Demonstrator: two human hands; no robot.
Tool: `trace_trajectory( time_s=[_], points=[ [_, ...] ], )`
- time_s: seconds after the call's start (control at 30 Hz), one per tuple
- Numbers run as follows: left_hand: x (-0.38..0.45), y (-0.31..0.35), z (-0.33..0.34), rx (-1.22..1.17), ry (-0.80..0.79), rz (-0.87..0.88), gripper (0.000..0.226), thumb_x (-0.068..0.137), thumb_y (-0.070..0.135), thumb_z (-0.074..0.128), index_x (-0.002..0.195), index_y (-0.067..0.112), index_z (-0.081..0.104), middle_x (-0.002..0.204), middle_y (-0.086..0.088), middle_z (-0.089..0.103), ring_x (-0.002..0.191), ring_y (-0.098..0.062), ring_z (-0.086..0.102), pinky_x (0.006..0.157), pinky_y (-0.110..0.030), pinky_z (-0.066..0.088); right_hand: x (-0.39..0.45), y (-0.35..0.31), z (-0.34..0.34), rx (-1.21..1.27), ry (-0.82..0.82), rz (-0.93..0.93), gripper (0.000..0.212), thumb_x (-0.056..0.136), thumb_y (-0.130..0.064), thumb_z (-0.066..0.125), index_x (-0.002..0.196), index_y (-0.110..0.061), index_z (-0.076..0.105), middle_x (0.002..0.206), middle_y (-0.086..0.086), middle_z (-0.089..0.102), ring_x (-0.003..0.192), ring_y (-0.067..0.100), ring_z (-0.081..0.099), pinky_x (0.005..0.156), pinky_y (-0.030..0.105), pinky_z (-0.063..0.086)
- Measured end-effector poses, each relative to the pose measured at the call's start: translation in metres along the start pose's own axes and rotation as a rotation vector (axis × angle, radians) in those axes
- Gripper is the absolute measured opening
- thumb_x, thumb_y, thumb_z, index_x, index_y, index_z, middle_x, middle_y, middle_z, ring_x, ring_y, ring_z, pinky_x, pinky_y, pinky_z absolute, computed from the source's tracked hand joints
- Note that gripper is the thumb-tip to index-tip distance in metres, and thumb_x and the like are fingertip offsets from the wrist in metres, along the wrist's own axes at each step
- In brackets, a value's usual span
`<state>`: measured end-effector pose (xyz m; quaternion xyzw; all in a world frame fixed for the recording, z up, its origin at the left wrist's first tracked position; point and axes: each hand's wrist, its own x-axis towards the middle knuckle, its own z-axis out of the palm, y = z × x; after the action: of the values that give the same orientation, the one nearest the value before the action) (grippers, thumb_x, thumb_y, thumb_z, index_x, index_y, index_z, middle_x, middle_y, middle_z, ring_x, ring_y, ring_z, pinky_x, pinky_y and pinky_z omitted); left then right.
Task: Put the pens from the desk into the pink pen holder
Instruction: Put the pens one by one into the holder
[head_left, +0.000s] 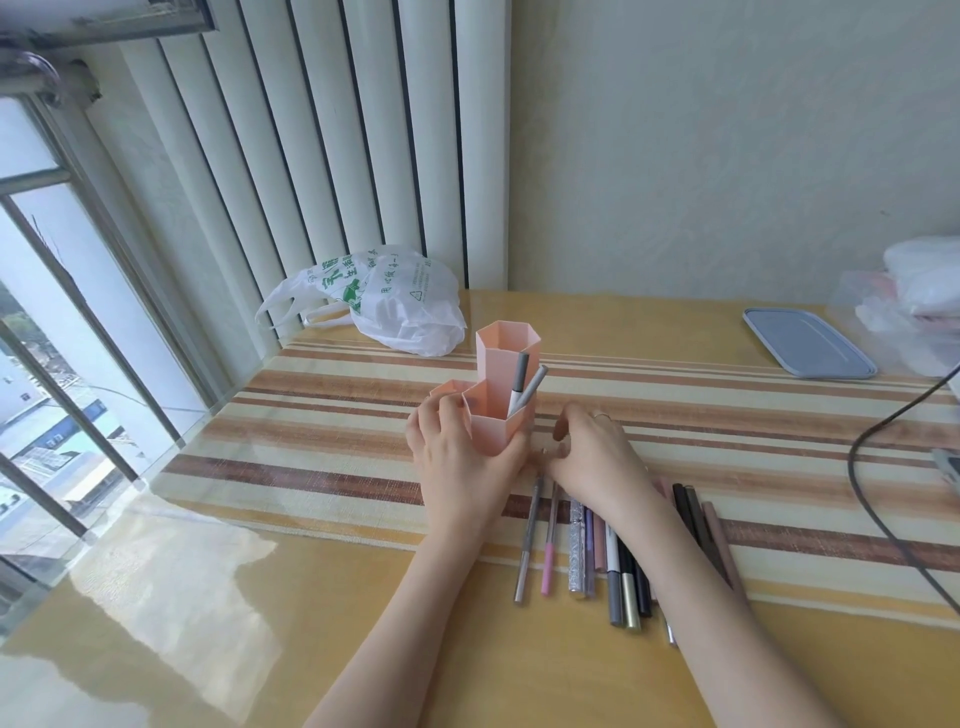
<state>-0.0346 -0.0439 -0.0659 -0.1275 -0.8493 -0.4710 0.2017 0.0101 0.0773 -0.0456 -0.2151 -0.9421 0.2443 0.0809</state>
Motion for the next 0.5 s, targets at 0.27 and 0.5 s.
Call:
trace_trajectory(
  time_s=[0.27,0.5],
  points=[
    [0.003,-0.003,0.001,-0.096,-0.149,-0.036,0.078,0.063,0.045,0.079,0.124,0.013,0.043,0.128,-0.003,0.042,0.132,-0.026,0.027,0.11,-0.037,0.024,-0.004,-0.008,0.011,-0.174,-0.1,0.008,0.041,0.086,-0.05,0.051,0.097,-0.014,0.067,0.115,0.013,0.053,0.121,0.033,0.039,0.08,0.037,0.042],
    [0.006,-0.006,0.0,-0.18,-0.191,-0.059,0.062,0.06,0.045,0.075,0.11,0.025,0.044,0.122,0.003,0.047,0.127,-0.024,0.038,0.1,-0.041,0.038,-0.002,-0.008,0.011,-0.123,-0.049,0.036,0.032,0.085,-0.036,0.053,0.094,-0.008,0.067,0.113,0.013,0.055,0.118,0.032,0.04,0.074,0.034,0.037]
  ],
)
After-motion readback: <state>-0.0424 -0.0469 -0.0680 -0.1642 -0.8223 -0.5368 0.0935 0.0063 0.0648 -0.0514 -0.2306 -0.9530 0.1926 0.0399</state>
